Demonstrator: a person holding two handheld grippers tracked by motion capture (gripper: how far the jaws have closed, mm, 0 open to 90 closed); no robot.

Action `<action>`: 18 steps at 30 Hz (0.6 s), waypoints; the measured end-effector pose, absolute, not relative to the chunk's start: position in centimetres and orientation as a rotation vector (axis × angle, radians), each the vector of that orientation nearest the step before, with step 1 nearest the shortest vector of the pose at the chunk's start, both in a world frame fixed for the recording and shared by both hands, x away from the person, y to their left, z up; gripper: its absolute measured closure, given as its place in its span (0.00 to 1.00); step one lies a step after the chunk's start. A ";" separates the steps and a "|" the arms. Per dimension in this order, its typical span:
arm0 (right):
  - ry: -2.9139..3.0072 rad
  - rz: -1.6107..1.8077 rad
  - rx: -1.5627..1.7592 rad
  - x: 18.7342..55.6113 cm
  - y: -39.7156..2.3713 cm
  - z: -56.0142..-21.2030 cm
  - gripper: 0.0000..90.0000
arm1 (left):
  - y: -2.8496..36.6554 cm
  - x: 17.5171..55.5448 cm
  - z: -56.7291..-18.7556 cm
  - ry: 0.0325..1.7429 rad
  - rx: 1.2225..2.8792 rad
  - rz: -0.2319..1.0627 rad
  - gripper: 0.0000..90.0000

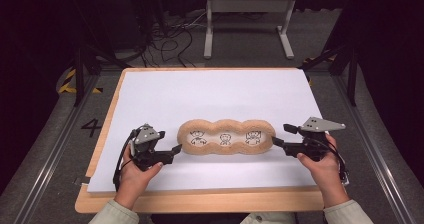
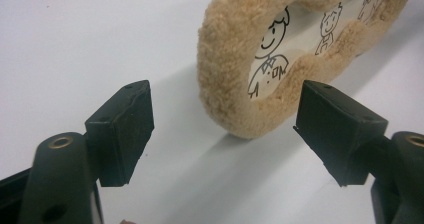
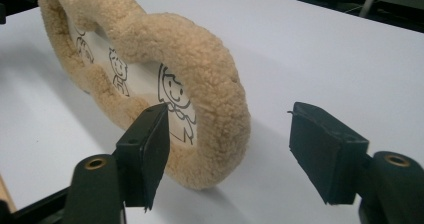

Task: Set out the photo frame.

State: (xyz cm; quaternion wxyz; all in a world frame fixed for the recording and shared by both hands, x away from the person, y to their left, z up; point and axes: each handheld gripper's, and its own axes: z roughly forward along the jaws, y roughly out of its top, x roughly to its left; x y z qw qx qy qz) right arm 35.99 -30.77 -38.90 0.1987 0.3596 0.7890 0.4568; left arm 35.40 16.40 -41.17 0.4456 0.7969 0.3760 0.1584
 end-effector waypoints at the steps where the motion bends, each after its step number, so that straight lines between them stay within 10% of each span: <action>1: 2.210 1.283 0.998 36.0 -31.0 -38.8 0.35 | 16.7 35.3 -41.2 0.938 1.972 0.388 0.26; 18: 2.243 1.369 0.913 36.2 -34.2 -39.8 0.18 | 21.0 34.5 -42.1 0.955 1.933 0.437 0.26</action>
